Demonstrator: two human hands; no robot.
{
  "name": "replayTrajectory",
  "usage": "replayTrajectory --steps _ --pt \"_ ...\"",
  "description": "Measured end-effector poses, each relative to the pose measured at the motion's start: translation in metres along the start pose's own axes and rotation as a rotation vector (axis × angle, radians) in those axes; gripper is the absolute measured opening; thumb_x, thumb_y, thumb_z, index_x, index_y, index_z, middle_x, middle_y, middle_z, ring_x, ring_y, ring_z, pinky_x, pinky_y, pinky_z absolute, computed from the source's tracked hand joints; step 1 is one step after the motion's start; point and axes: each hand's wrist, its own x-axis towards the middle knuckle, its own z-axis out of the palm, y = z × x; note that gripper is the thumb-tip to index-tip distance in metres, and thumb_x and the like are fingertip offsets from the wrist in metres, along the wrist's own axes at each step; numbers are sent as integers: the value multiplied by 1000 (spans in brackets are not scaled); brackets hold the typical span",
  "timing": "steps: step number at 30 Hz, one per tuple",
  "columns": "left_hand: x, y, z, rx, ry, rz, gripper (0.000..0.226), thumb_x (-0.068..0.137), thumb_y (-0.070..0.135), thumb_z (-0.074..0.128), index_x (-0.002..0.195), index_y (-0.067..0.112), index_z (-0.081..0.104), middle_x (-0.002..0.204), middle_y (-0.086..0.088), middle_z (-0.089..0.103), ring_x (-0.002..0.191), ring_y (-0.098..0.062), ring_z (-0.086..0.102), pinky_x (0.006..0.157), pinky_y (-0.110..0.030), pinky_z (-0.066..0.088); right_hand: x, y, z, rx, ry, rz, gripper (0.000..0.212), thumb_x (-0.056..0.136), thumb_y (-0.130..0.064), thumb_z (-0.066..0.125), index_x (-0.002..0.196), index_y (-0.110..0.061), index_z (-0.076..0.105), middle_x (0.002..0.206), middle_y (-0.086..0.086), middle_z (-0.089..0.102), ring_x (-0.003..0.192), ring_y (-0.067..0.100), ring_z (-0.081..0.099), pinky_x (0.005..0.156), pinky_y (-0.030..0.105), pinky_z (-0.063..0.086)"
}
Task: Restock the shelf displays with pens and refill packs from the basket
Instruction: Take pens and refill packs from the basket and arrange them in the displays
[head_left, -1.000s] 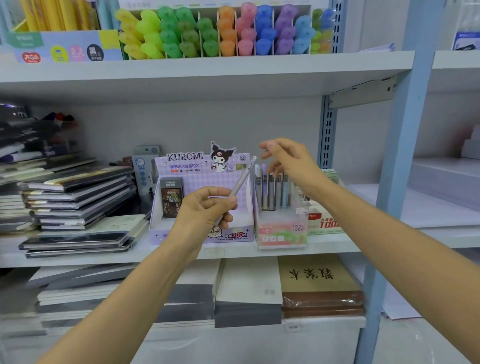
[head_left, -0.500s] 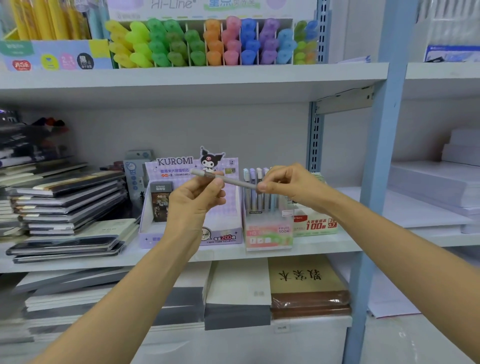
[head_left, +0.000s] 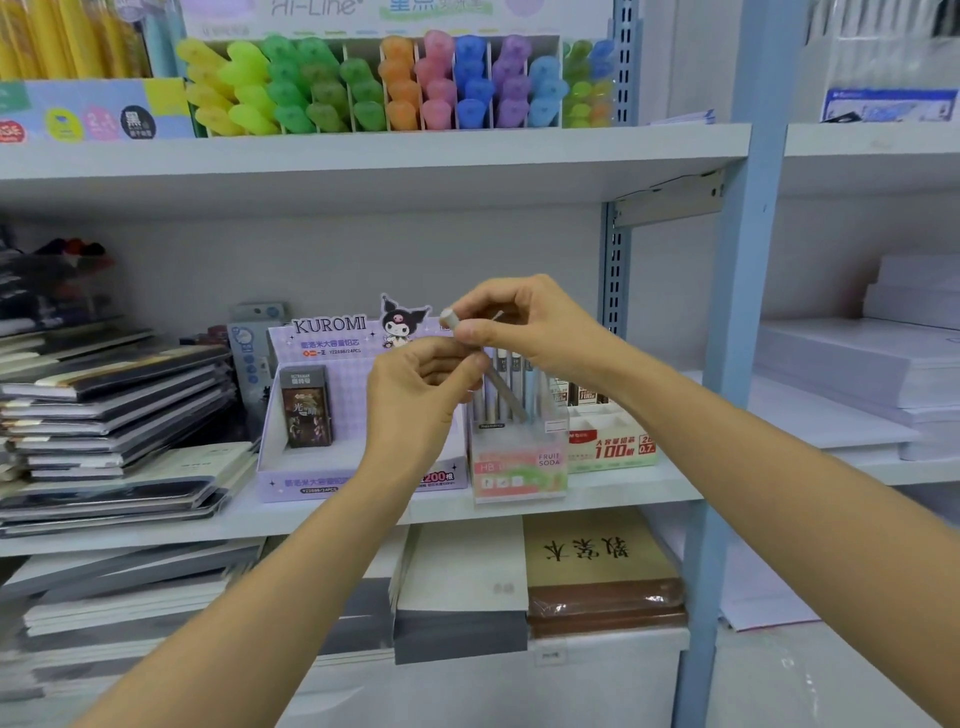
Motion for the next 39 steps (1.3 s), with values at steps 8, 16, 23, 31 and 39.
replayTrajectory --steps 8,16,23,31,39 --pt "-23 -25 -23 632 -239 182 33 92 24 64 125 23 62 129 10 61 117 -9 53 101 -29 43 -3 28 -19 -46 361 108 15 94 -9 59 107 -1 59 94 13 71 81 14 69 73 22 57" --pt "-38 -39 -31 899 -412 371 51 91 16 64 140 17 51 148 4 45 134 -15 41 106 -23 30 -5 64 0 -174 254 207 1 95 -8 57 96 -7 58 91 14 71 79 24 71 74 33 60" --pt "-41 -45 -31 919 -393 412 52 92 20 62 142 18 48 150 4 42 134 -14 40 103 -28 38 2 67 0 -154 182 223 7 95 -7 58 101 -7 57 87 13 72 74 16 71 71 24 59" --pt "-41 -44 -30 914 -408 410 55 93 21 59 145 18 42 153 3 37 137 -14 36 108 -32 37 12 72 12 -375 181 293 20 87 -10 70 105 -12 62 90 7 68 80 18 65 83 34 56" --pt "-101 -69 -51 833 -131 481 32 86 9 56 117 8 63 117 -10 58 109 -24 53 90 -35 44 -59 21 62 -182 411 -169 11 94 -16 57 97 -9 64 82 -2 64 73 13 61 64 23 50"
